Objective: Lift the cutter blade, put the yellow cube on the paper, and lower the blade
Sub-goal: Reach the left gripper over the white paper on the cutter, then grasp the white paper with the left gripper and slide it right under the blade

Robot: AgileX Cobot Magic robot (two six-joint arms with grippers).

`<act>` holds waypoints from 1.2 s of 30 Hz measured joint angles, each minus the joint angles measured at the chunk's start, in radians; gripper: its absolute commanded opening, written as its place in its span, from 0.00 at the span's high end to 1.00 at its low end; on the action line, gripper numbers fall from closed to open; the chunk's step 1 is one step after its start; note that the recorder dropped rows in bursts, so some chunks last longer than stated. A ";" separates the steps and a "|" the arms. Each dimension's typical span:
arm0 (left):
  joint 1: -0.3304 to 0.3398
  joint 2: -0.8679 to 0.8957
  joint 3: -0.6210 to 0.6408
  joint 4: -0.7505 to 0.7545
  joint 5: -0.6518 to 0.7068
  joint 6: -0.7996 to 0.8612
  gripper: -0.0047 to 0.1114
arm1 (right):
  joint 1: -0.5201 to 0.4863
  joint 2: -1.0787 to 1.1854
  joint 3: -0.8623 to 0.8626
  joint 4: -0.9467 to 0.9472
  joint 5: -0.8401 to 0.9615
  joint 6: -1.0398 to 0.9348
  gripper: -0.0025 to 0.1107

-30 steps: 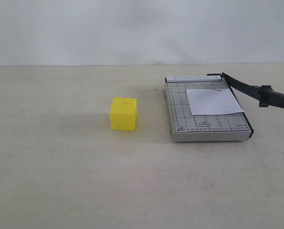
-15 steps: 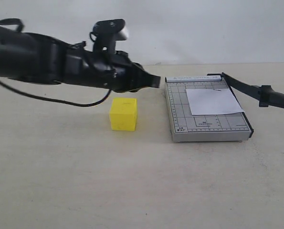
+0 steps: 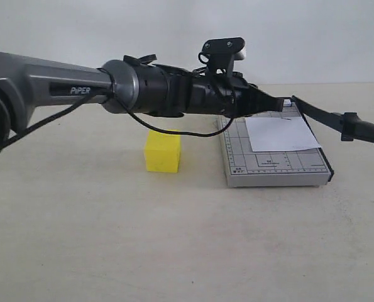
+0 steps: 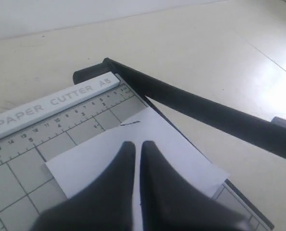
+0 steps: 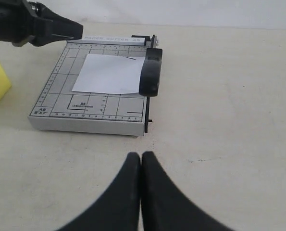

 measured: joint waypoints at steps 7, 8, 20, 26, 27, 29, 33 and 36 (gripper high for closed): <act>-0.002 0.059 -0.030 0.024 0.021 -0.018 0.92 | 0.000 0.000 0.000 0.002 0.000 0.000 0.98; -0.002 0.064 -0.030 0.040 0.036 -0.028 0.92 | 0.000 0.000 0.000 0.002 0.000 0.000 0.98; -0.002 0.116 -0.042 0.301 0.133 -0.227 0.92 | 0.000 0.000 0.000 0.009 0.000 0.000 0.98; -0.002 0.136 -0.092 0.388 0.198 -0.301 0.92 | 0.000 0.000 0.000 0.016 0.000 0.000 0.98; -0.002 0.137 -0.108 0.442 0.214 -0.358 0.92 | 0.000 0.000 0.000 0.019 0.000 0.000 0.98; -0.002 0.139 -0.136 0.530 0.227 -0.437 0.92 | 0.000 0.000 0.000 0.019 0.000 0.000 0.98; 0.003 0.146 -0.174 0.605 0.242 -0.498 0.92 | 0.000 0.000 0.000 0.019 0.000 0.000 0.98; 0.009 0.130 -0.188 0.537 0.230 -0.512 0.92 | 0.000 0.000 0.000 0.019 0.000 0.000 0.98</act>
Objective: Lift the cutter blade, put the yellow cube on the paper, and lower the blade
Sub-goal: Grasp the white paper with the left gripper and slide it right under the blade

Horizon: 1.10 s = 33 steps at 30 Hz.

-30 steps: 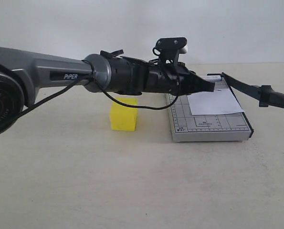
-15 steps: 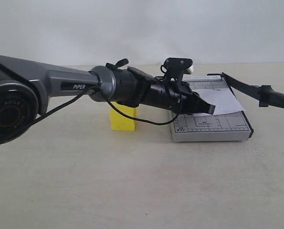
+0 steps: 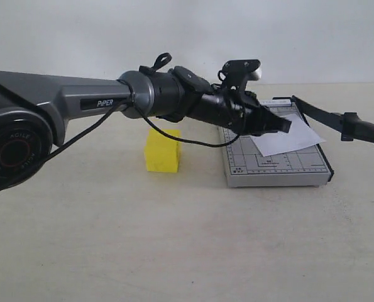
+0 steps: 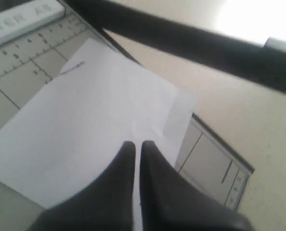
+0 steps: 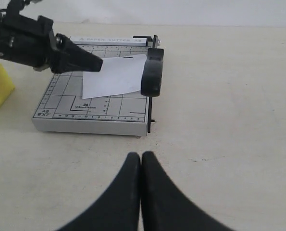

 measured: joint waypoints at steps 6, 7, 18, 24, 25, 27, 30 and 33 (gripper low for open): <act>-0.026 -0.013 -0.023 -0.063 -0.212 -0.221 0.92 | 0.000 0.000 -0.002 0.013 0.003 0.000 0.98; -0.026 -0.001 -0.042 -0.063 -0.190 -0.250 0.92 | 0.000 0.000 -0.010 0.015 0.007 0.000 0.98; 0.004 0.106 -0.186 0.255 0.091 -0.575 0.92 | 0.000 0.000 -0.046 0.034 0.016 0.000 0.98; 0.004 0.150 -0.268 0.317 0.216 -0.612 0.92 | 0.000 0.000 -0.050 0.059 0.033 0.000 0.98; 0.004 0.158 -0.285 0.317 0.233 -0.612 0.92 | 0.000 0.000 -0.050 0.060 0.033 0.000 0.98; 0.004 0.176 -0.318 0.315 0.265 -0.610 0.92 | 0.000 0.000 -0.050 0.063 0.037 0.000 0.98; 0.004 0.197 -0.352 0.307 0.293 -0.602 0.92 | 0.000 0.000 -0.050 0.063 0.041 0.000 0.98; 0.004 0.211 -0.378 0.306 0.303 -0.597 0.92 | 0.000 0.000 -0.050 0.064 0.041 0.000 0.98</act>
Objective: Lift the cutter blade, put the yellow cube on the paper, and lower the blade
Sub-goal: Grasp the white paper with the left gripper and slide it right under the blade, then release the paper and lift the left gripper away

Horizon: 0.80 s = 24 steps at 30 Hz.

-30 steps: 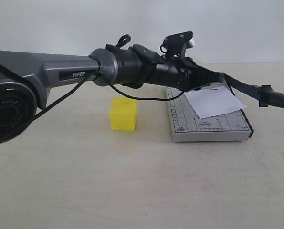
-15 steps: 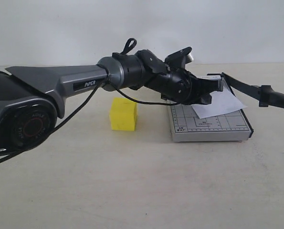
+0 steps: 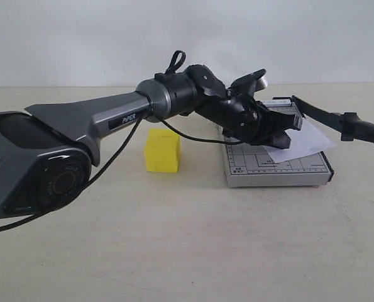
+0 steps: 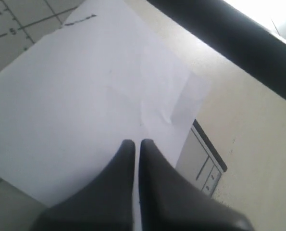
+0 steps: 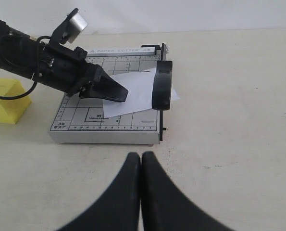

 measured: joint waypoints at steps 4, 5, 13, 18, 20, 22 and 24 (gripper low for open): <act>0.000 0.015 -0.028 -0.001 -0.001 0.015 0.92 | 0.000 0.000 0.000 0.000 0.002 0.000 0.98; 0.000 0.018 -0.036 -0.001 -0.001 0.026 0.92 | 0.000 0.000 0.000 0.000 0.002 0.000 0.98; 0.000 0.041 -0.112 0.020 -0.003 0.058 0.92 | 0.000 0.000 0.000 0.000 0.004 0.000 0.98; 0.000 -0.002 -0.131 0.141 -0.056 -0.067 0.92 | 0.000 0.000 0.000 0.000 0.004 0.000 0.98; 0.000 -0.023 -0.135 0.250 -0.056 -0.181 0.92 | 0.000 0.000 0.000 0.000 0.004 0.000 0.98; -0.002 -0.037 -0.140 0.392 -0.028 -0.309 0.92 | 0.000 0.000 0.000 0.000 0.004 0.000 0.98; -0.009 -0.039 -0.140 0.514 0.032 -0.396 0.92 | 0.000 0.000 0.000 0.000 0.004 0.000 0.98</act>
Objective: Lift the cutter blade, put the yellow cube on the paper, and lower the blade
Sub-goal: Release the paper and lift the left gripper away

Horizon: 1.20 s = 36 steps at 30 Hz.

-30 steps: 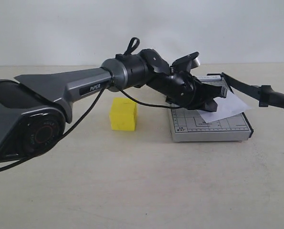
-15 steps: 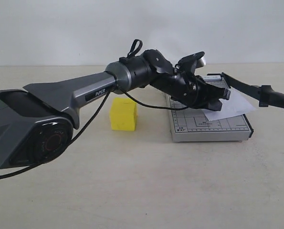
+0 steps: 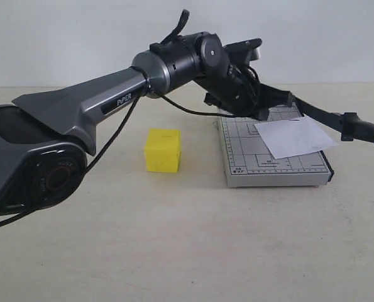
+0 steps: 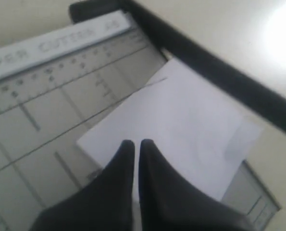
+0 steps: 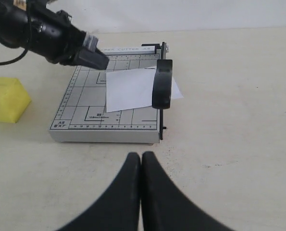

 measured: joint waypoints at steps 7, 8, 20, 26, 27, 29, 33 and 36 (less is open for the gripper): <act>-0.050 0.002 0.000 0.119 0.097 -0.039 0.92 | 0.000 0.000 0.000 0.000 0.000 0.000 0.98; -0.057 0.002 0.000 0.119 0.093 -0.039 0.92 | 0.000 0.000 0.000 0.000 0.000 0.000 0.98; -0.064 0.037 0.000 0.094 0.021 0.000 0.92 | 0.000 0.000 0.000 0.026 0.005 0.000 0.98; -0.062 0.051 -0.005 0.017 0.003 0.138 0.92 | 0.000 0.000 0.000 0.031 0.005 0.000 0.98; -0.062 0.055 -0.006 -0.002 -0.007 0.173 0.92 | 0.000 0.000 0.000 0.031 0.005 0.000 0.98; -0.062 0.057 -0.006 -0.013 -0.013 0.204 0.92 | 0.000 0.000 0.000 0.031 0.005 0.000 0.98; -0.050 0.066 -0.006 -0.038 -0.050 0.216 0.92 | 0.000 0.000 0.000 0.031 0.007 0.000 0.98; -0.033 0.067 -0.006 -0.045 -0.062 0.216 0.92 | 0.000 0.000 0.000 0.031 0.007 0.000 0.98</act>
